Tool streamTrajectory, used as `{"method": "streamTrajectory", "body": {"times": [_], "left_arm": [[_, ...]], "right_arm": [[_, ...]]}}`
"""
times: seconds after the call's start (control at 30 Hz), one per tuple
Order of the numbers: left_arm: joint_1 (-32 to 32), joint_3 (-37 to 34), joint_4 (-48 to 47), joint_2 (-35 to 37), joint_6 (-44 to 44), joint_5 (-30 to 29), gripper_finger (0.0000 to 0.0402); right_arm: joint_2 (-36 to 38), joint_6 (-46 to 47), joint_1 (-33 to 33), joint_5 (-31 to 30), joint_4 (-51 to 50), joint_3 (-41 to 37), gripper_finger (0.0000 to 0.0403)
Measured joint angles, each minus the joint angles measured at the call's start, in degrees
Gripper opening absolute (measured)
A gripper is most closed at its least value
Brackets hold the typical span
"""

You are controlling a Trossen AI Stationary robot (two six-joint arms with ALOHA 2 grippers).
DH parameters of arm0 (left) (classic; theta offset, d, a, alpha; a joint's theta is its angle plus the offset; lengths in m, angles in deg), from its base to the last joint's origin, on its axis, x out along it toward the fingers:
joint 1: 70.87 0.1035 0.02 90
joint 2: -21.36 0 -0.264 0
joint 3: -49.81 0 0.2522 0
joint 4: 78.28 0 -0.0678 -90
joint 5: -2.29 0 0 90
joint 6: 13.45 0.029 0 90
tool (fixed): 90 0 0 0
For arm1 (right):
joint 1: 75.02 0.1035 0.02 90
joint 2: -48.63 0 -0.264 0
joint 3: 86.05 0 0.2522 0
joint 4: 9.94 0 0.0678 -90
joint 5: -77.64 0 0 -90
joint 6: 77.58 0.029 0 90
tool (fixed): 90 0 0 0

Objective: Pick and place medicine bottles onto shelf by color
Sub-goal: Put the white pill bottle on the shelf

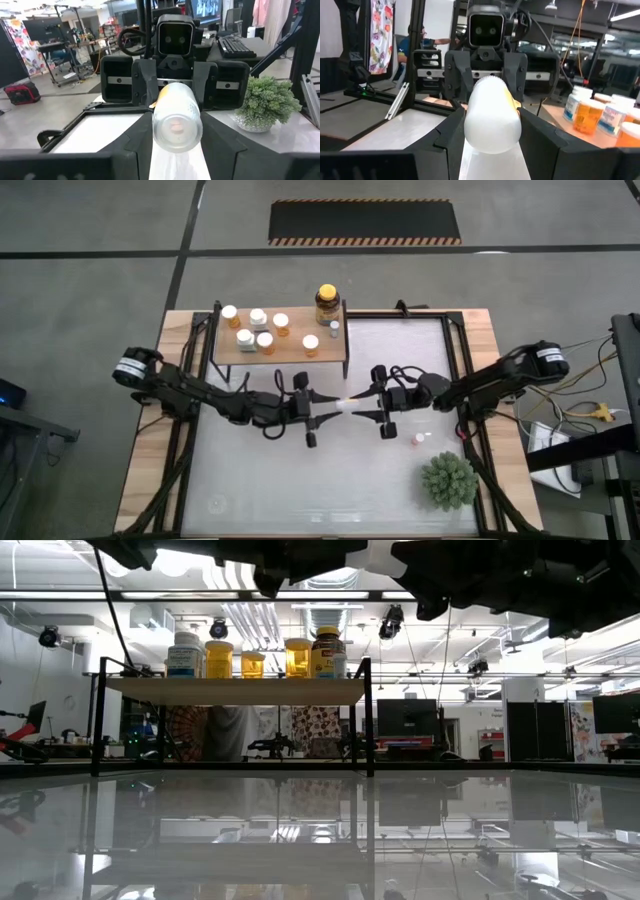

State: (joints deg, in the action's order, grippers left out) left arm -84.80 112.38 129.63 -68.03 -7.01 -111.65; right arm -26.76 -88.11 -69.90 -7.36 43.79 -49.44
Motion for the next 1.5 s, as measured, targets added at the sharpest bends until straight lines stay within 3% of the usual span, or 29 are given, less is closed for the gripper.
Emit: {"method": "streamTrajectory", "body": {"times": [0.3, 0.63, 0.73, 0.83, 1.0, 1.13, 1.27, 1.5], "left_arm": [[-0.1, 6.6, -16.2, 1.1, -3.0, -0.3, 0.0114], [-0.1, 9.0, -21.0, 1.8, -3.1, -0.6, 0.0115], [-0.2, 12.4, -32.4, 3.4, -4.6, -1.8, 0.0115], [-0.3, 19.6, -51.2, 5.0, -6.5, -5.3, 0.0116], [1.7, 38.9, -90.6, 4.4, -12.9, -6.5, 0.0116], [6.3, 53.8, -113.9, 1.7, -13.6, -4.1, 0.0116], [13.3, 62.6, -123.7, -0.4, -12.2, 1.8, 0.0116], [23.6, 62.4, -127.0, -2.8, -7.6, 11.5, 0.0116]], "right_arm": [[5.7, 2.8, 0.5, -0.3, -9.7, 0.0, 0.0169], [10.0, 4.9, 0.6, -0.5, -15.4, -0.1, 0.0185], [13.3, 6.3, 0.6, -0.5, -20.1, -0.1, 0.0185], [17.7, 7.2, 0.6, -0.7, -26.1, -0.1, 0.0185], [23.7, 8.8, 0.6, -4.1, -34.7, -0.1, 0.0185], [25.3, 9.2, 0.6, -4.6, -36.2, -0.1, 0.0185], [24.9, 9.3, 0.6, -4.8, -36.9, -0.1, 0.0185], [22.8, 10.5, 0.6, -5.1, -37.3, -0.1, 0.0185]]}}
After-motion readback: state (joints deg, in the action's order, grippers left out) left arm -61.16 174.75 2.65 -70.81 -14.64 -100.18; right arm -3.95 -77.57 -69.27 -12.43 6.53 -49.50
